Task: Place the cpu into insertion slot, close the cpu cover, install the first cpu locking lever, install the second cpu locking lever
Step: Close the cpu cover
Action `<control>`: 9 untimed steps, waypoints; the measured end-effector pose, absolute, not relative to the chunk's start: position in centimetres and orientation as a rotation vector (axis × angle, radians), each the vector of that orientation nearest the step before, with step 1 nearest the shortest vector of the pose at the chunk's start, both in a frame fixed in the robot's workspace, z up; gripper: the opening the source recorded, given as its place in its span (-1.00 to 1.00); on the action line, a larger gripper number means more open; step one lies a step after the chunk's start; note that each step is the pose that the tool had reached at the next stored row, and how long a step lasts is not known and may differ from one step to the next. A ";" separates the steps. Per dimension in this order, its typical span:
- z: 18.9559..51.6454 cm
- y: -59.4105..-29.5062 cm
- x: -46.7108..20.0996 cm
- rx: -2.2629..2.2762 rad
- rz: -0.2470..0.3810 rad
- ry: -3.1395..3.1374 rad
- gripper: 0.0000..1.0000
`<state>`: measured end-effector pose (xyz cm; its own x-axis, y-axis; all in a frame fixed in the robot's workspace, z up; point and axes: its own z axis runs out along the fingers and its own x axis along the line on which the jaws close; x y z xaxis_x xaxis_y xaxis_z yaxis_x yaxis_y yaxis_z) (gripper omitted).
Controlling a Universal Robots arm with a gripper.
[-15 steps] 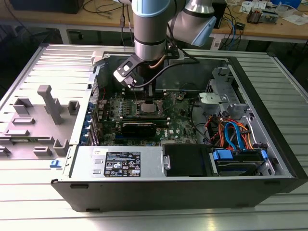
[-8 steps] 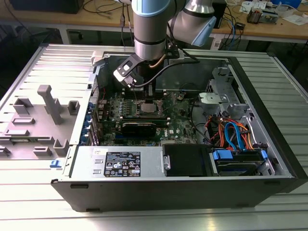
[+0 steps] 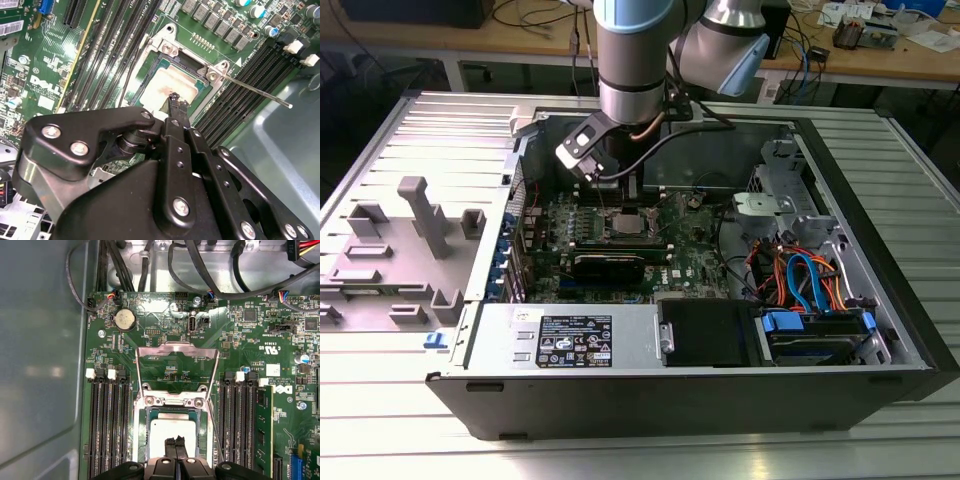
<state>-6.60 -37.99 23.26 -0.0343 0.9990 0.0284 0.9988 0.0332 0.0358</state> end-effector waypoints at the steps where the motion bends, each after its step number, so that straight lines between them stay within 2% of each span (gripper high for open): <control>1: 23.4 -38.0 -6.6 2.180 0.071 2.255 -0.79; 9: 23.6 -38.0 -6.4 2.180 0.071 2.255 -0.79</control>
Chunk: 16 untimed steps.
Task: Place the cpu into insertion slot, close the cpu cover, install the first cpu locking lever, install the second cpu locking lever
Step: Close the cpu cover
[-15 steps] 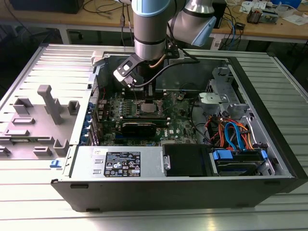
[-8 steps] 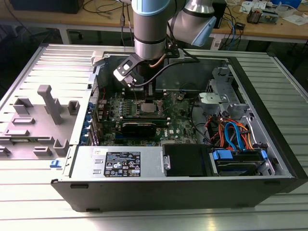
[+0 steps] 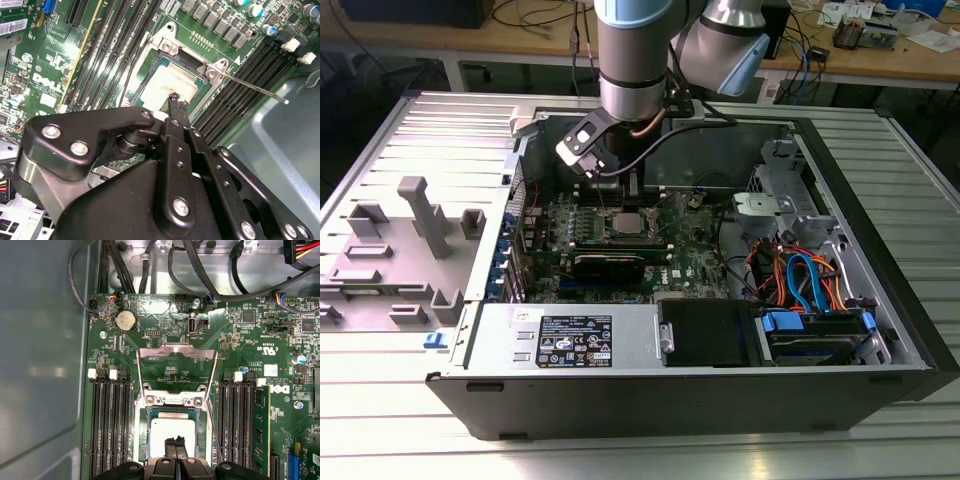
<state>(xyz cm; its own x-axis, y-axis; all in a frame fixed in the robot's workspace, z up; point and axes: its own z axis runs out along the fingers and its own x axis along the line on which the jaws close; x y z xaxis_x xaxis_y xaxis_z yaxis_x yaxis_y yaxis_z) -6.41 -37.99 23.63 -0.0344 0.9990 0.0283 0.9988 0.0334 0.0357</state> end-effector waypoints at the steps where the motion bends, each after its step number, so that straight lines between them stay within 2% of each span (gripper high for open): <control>1: 23.6 -38.0 -6.1 2.180 0.071 2.255 -0.79; 16: 27.1 -38.0 -5.9 2.180 0.072 2.255 -0.79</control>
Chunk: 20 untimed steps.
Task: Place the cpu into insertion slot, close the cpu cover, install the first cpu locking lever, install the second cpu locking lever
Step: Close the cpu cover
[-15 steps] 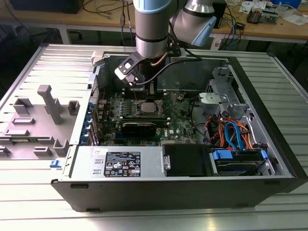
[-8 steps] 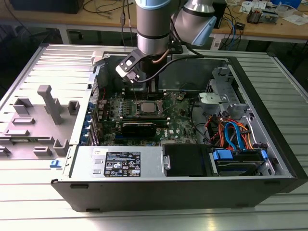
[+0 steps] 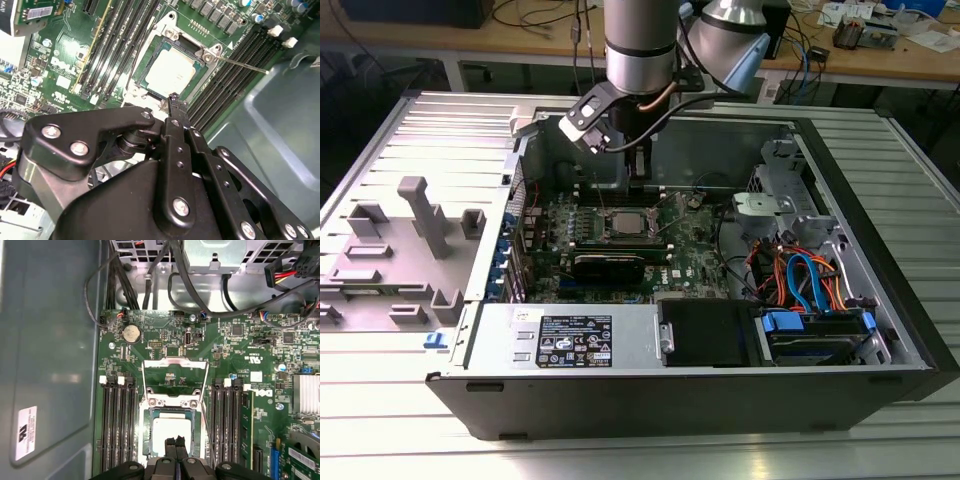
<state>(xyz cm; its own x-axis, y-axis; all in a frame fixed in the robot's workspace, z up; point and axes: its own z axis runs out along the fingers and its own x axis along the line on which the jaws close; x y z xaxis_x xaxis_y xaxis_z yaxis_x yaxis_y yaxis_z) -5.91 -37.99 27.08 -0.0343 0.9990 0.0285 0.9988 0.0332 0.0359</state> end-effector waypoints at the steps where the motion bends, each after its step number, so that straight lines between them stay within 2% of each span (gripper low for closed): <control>1: 27.2 -38.0 -5.9 2.180 0.072 2.255 -0.79; 14: 27.2 -38.0 -5.6 2.180 0.072 2.255 -0.79; 20: 28.6 -38.0 -5.6 2.180 0.071 2.255 -0.79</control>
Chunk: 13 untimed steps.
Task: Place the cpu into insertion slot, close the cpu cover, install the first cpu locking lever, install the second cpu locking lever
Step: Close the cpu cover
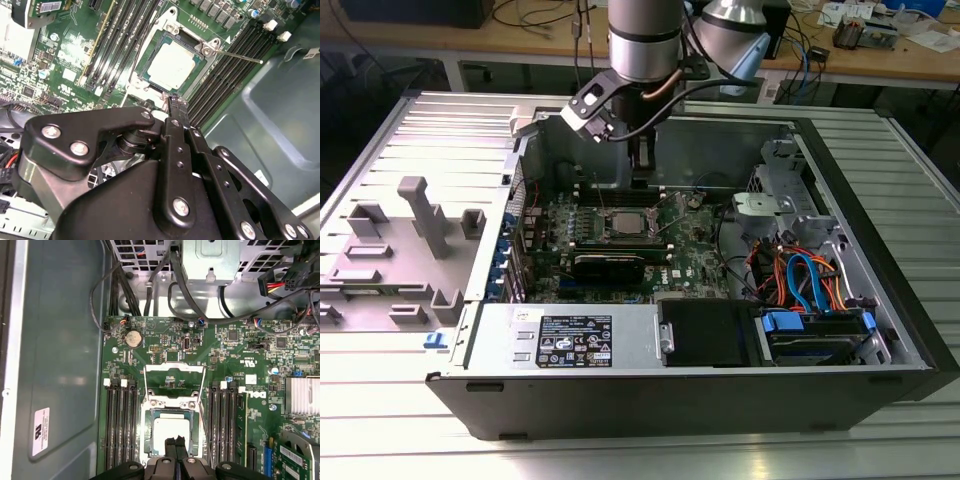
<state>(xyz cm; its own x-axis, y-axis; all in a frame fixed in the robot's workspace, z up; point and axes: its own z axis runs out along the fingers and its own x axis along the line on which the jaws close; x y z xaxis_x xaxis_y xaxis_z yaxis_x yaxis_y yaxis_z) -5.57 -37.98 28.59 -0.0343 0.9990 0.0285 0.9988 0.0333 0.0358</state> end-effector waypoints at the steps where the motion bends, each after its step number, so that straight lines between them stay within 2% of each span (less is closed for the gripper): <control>1: 28.7 -38.0 -5.5 2.180 0.071 2.255 -0.79; 13: 28.7 -38.0 -2.6 2.181 0.070 2.256 -0.79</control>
